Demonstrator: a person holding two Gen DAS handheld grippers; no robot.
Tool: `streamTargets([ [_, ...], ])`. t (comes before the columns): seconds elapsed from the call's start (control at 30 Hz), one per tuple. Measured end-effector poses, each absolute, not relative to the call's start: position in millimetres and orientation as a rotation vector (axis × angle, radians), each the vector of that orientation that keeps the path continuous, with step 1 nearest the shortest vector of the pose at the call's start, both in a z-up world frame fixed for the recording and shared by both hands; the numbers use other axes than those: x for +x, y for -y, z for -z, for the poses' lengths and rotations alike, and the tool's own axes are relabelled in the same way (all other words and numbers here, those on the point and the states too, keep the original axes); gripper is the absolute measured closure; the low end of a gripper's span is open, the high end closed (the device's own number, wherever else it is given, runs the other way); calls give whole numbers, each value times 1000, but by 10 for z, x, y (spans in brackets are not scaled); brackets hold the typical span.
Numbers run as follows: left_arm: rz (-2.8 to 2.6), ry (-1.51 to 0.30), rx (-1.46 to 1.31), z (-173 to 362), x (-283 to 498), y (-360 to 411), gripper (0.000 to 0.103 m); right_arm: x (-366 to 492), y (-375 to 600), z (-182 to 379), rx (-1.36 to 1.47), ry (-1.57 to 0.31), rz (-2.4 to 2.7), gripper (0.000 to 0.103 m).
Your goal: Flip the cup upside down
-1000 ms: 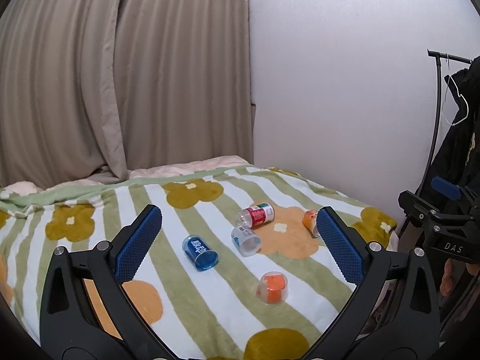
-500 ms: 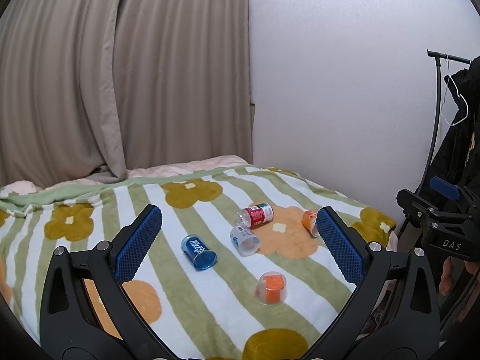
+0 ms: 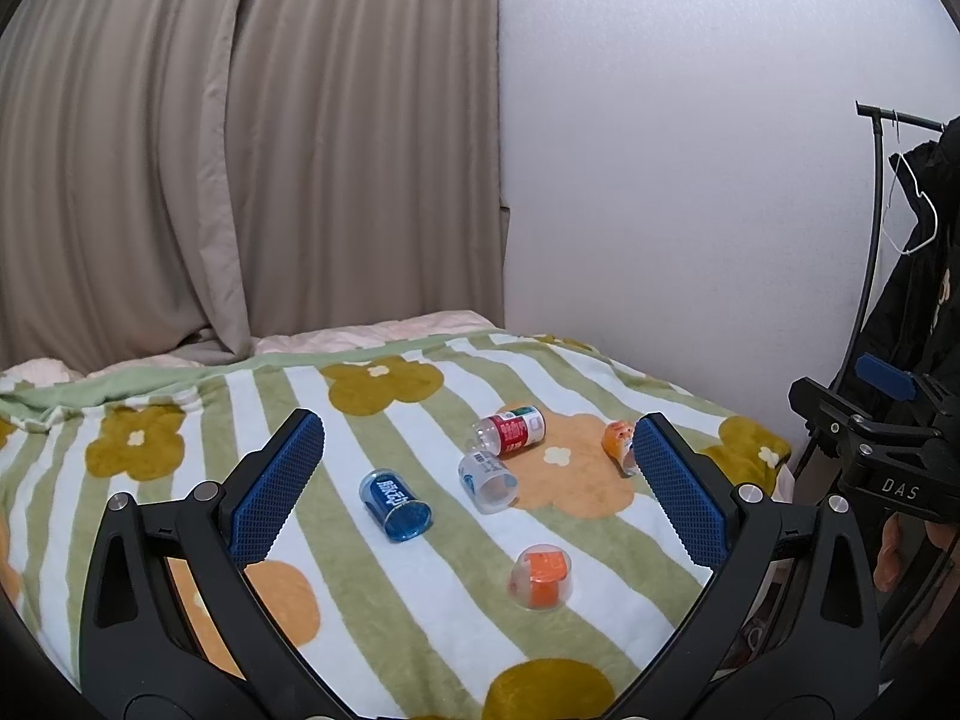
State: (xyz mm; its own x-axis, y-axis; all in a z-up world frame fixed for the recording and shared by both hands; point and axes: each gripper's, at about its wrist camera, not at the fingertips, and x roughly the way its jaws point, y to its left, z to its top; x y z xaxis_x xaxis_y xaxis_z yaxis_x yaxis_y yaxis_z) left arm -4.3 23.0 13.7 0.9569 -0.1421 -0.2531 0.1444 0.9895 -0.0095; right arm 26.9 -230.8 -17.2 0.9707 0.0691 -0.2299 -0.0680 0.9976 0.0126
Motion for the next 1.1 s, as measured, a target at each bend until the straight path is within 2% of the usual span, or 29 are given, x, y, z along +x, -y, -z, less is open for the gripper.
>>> streamTargets([
  [1.1, 139, -247, 16, -155, -27, -235, 0, 293, 2319, 182, 11, -235, -67, 1],
])
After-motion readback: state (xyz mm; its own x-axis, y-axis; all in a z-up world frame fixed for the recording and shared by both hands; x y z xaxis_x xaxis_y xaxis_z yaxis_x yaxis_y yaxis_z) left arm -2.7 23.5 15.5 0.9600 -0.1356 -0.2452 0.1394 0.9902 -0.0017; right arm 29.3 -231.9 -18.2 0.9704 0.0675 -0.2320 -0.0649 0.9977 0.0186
